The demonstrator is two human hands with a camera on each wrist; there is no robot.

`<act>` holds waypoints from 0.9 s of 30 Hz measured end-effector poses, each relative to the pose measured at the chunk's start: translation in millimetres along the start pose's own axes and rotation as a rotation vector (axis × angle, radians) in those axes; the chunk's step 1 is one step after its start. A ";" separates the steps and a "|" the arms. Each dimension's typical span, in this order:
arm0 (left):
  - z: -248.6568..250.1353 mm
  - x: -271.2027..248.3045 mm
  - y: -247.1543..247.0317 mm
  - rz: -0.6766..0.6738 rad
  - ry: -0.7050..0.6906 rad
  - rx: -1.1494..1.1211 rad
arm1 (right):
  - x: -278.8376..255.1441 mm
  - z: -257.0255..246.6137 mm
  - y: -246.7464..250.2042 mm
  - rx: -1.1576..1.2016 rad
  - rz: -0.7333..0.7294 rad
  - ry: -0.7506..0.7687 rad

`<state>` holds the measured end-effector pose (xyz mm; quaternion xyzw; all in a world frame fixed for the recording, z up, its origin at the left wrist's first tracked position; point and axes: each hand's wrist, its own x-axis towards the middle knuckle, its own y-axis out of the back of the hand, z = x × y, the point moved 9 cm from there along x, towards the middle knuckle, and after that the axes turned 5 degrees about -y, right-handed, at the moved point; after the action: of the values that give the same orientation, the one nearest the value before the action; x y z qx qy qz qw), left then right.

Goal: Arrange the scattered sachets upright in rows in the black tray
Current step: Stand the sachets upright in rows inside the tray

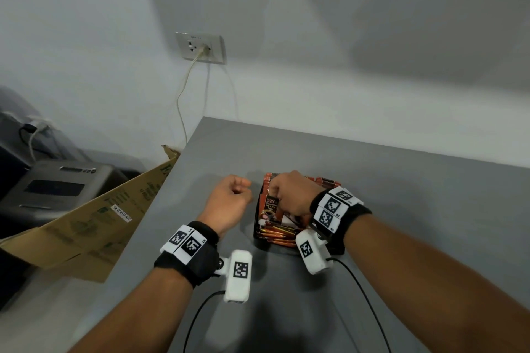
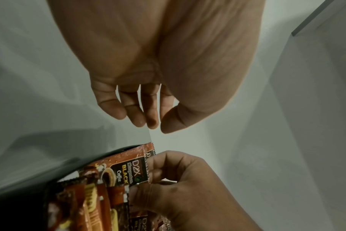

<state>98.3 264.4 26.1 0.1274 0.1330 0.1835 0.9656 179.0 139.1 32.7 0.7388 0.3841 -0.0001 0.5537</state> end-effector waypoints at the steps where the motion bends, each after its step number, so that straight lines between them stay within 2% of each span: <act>1: -0.9 0.2 -0.2 -0.002 0.003 0.003 | 1.1 -0.5 1.1 -0.008 0.016 0.001; 7: -2.4 1.2 -4.1 -0.012 0.007 0.005 | 3.6 -3.1 5.9 -0.137 0.113 0.040; 15: -1.2 2.0 -9.0 -0.033 0.014 0.016 | 5.2 3.2 7.1 -0.086 0.151 0.068; 19: -2.4 0.0 -8.3 -0.048 0.022 0.019 | -1.7 19.3 23.0 -0.023 0.201 0.020; 22: -4.6 -2.7 -5.6 -0.048 0.027 0.031 | -19.8 47.0 43.7 0.043 0.236 -0.088; 24: -5.6 -4.6 -5.6 -0.055 0.026 0.041 | -35.9 63.0 46.6 -0.004 0.211 -0.143; 27: -4.4 -6.4 -10.1 -0.070 0.026 0.048 | -52.2 70.9 36.0 -0.230 0.150 -0.128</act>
<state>94.5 253.7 20.4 0.1434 0.1544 0.1479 0.9663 192.8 48.2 56.9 0.6955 0.2895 0.0383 0.6565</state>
